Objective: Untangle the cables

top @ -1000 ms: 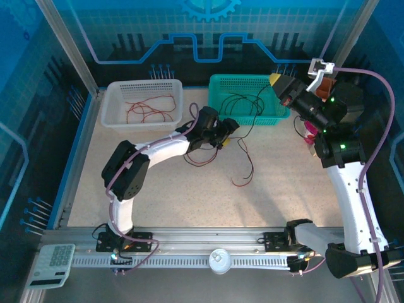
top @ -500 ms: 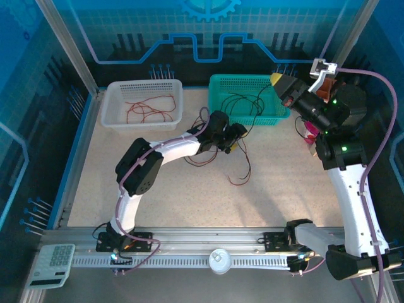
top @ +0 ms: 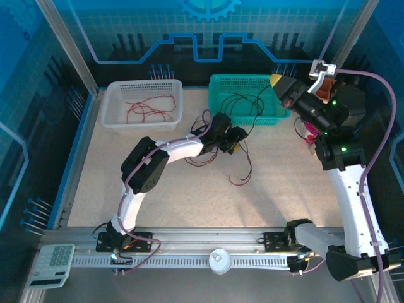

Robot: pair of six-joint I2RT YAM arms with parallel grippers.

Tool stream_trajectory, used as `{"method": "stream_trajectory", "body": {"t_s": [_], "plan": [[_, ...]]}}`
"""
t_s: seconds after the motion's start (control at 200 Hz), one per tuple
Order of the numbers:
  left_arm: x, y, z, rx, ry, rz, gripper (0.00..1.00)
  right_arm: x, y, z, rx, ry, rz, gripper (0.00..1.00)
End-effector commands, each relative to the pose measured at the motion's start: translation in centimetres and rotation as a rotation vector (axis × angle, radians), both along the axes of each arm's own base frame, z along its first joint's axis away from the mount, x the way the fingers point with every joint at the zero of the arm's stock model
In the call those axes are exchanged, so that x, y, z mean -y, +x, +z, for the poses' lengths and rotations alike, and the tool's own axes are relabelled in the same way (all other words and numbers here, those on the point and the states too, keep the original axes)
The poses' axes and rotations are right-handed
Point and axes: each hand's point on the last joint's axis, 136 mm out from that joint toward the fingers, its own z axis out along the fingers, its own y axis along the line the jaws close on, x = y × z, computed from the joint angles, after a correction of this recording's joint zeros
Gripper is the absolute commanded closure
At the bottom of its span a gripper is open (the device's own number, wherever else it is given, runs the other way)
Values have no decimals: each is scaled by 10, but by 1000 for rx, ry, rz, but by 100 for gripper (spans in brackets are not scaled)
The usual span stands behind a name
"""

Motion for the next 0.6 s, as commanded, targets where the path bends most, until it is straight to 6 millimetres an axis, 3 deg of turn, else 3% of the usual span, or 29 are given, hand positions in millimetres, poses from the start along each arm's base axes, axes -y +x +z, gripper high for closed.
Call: {"method": "stream_trajectory", "body": {"t_s": [0.0,0.08,0.165,0.355,0.465,0.595], "plan": [[15,3,7,15,-46,-17,47,-6,-13,13,49,17,38,100],[17,4,6,15,-56,-16,52,-6,-15,15,54,20,40,100],[17,5,8,23,-61,-14,64,-5,-17,16,57,19,38,100],[12,7,17,54,-65,-6,99,-2,-21,15,59,3,20,100],[4,10,40,113,-75,-6,100,9,-23,12,51,-6,-15,100],[-8,13,95,236,-88,-27,100,27,-24,2,25,13,-56,100]]}}
